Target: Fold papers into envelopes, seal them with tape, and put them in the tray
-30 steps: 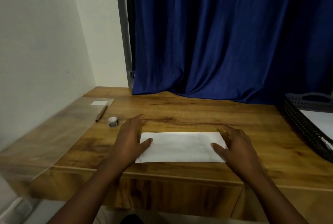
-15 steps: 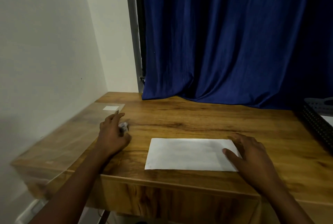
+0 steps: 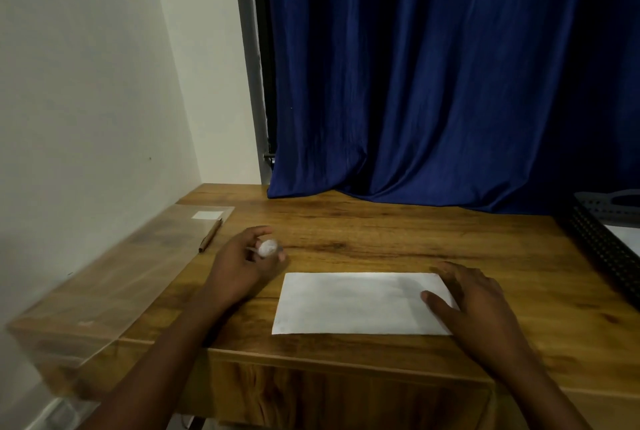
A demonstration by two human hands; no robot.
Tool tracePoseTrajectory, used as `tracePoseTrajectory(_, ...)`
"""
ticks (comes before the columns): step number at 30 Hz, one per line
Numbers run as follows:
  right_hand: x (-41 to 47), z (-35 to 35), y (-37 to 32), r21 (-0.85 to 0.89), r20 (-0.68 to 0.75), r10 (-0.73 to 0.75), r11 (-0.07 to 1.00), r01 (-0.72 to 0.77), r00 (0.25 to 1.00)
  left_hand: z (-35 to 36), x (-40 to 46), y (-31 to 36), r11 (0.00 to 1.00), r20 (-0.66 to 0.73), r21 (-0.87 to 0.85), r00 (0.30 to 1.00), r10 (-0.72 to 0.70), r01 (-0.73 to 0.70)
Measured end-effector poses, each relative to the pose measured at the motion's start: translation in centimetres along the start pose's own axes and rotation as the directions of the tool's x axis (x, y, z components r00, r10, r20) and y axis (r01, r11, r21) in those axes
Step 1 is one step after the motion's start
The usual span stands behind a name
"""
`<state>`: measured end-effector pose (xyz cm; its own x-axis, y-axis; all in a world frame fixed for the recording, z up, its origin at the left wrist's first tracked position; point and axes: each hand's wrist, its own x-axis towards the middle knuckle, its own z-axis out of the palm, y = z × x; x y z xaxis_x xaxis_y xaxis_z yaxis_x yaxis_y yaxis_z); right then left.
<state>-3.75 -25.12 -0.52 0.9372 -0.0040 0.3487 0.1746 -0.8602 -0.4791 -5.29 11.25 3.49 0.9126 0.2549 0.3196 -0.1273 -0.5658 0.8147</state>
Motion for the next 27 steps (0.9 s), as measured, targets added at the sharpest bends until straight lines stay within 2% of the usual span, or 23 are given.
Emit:
tracePoseTrajectory(4,-0.1,-0.3,0.1,0.056,-0.012,-0.013,0.998,0.013,1.000,4.6,-0.6,4.2,0.952,0.148,-0.301,0.984,0.099,-0.050)
tracePoseTrajectory(8,-0.2,-0.3,0.4,0.272,-0.020,0.010,0.962,-0.004,1.000,9.2,-0.9,7.6,0.896,0.273,-0.445,0.953,0.128,0.007)
tracePoseTrajectory(11,-0.6,-1.1,-0.1,0.453,-0.029,0.039,0.891,-0.021,0.999,11.8,-1.1,8.5,0.890,0.344,-0.456,0.926,0.156,0.019)
tracePoseTrajectory(15,-1.1,-2.0,-0.6,0.610,-0.011,-0.066,0.790,0.059,0.998,13.9,-1.8,7.6,0.920,0.436,-0.391,0.878,0.199,-0.014)
tracePoseTrajectory(20,-1.0,-1.9,-0.8,0.655,0.047,-0.211,0.745,0.129,0.976,14.2,-2.2,6.8,0.927,0.429,-0.360,0.865,0.262,-0.102)
tracePoseTrajectory(27,-1.1,-1.9,-0.6,0.656,0.010,-0.231,0.736,0.168,0.973,14.4,-2.6,6.6,0.926,0.425,-0.337,0.851,0.308,-0.167)
